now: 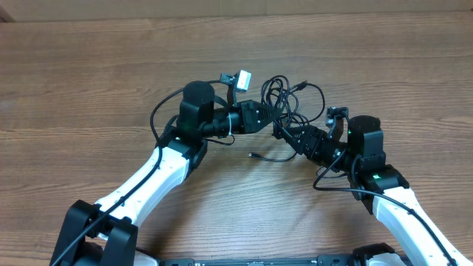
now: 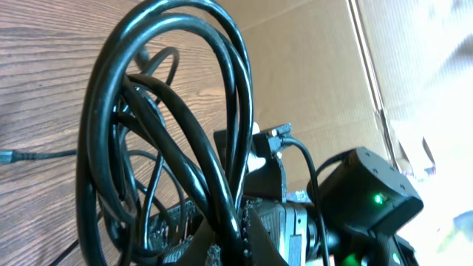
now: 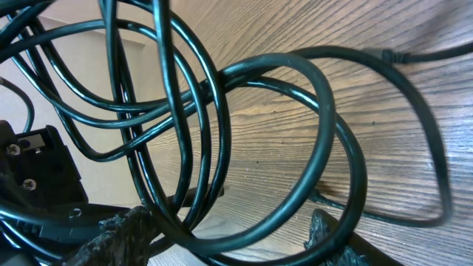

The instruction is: Untangle cables

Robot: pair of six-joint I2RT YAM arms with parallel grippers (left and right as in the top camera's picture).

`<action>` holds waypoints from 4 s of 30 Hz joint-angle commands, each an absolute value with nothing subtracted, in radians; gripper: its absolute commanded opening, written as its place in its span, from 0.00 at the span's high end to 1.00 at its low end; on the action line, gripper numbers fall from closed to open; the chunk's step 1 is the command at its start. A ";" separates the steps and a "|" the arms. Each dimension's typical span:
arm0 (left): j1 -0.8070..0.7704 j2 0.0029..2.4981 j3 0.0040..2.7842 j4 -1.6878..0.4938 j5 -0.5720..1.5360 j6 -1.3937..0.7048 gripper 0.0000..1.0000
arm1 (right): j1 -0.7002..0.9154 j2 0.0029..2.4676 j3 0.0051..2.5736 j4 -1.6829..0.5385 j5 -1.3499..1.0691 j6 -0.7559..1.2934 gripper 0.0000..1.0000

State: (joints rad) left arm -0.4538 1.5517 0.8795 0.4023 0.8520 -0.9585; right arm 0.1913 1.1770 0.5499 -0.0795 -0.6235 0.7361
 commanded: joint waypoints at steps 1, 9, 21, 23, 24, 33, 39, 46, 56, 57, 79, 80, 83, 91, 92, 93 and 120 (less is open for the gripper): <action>-0.485 1.522 0.907 0.430 0.771 -1.026 0.96 | 0.196 1.179 0.562 -0.093 -0.624 0.732 0.34; -0.513 1.522 0.907 0.431 0.605 -1.152 0.96 | 0.196 1.179 0.562 -0.100 -0.623 0.731 0.34; -0.515 1.522 0.907 0.496 0.440 -1.227 0.96 | 0.196 1.179 0.562 -0.101 -0.623 0.731 0.34; -0.515 1.522 0.907 0.520 0.429 -1.228 0.96 | 0.196 1.179 0.562 -0.101 -0.622 0.731 0.34; -0.515 1.522 0.907 0.522 0.421 -1.228 0.96 | 0.196 1.179 0.562 -0.101 -0.622 0.731 0.34; -0.525 1.522 0.907 0.521 0.465 -1.163 0.96 | 0.196 1.179 0.562 -0.104 -0.622 0.727 0.34; -0.515 1.522 0.907 0.519 0.628 -0.881 0.96 | 0.196 1.179 0.562 -0.111 -0.624 0.714 0.34; -0.450 1.522 0.907 0.434 0.822 -0.674 0.96 | 0.196 1.179 0.562 -0.105 -0.680 0.620 0.26; -0.312 1.522 0.907 0.400 0.978 -0.647 0.96 | 0.196 1.179 0.562 -0.017 -0.879 0.479 0.20; -0.311 1.522 0.907 0.400 0.995 -0.628 0.96 | 0.196 1.179 0.562 -0.003 -0.904 0.468 0.19; -0.335 1.522 0.907 0.075 1.150 -0.239 0.96 | 0.196 1.179 0.562 0.113 -0.963 0.474 0.17; -0.340 1.522 0.907 0.074 1.150 -0.239 0.96 | 0.196 1.179 0.562 0.120 -0.960 0.474 0.17; -0.364 1.522 0.907 0.074 1.150 -0.240 0.96 | 0.196 1.179 0.562 0.123 -0.932 0.491 0.09; -0.408 1.522 0.907 0.053 1.022 -0.224 0.96 | 0.196 1.179 0.562 0.105 -0.934 0.500 0.07; -0.405 1.522 0.907 0.053 0.994 -0.224 0.96 | 0.196 1.179 0.562 0.095 -0.934 0.500 0.07; -0.400 1.522 0.907 0.053 0.958 -0.226 0.96 | 0.196 1.179 0.562 0.084 -0.934 0.500 0.07; -0.444 1.522 0.907 -0.021 0.936 -0.261 0.96 | 0.196 1.179 0.562 0.073 -0.838 0.580 0.00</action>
State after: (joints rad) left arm -0.4198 1.5501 0.8860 -0.0296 0.8692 -0.3202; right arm 0.1909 1.1774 0.5499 0.0673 -0.8841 0.5426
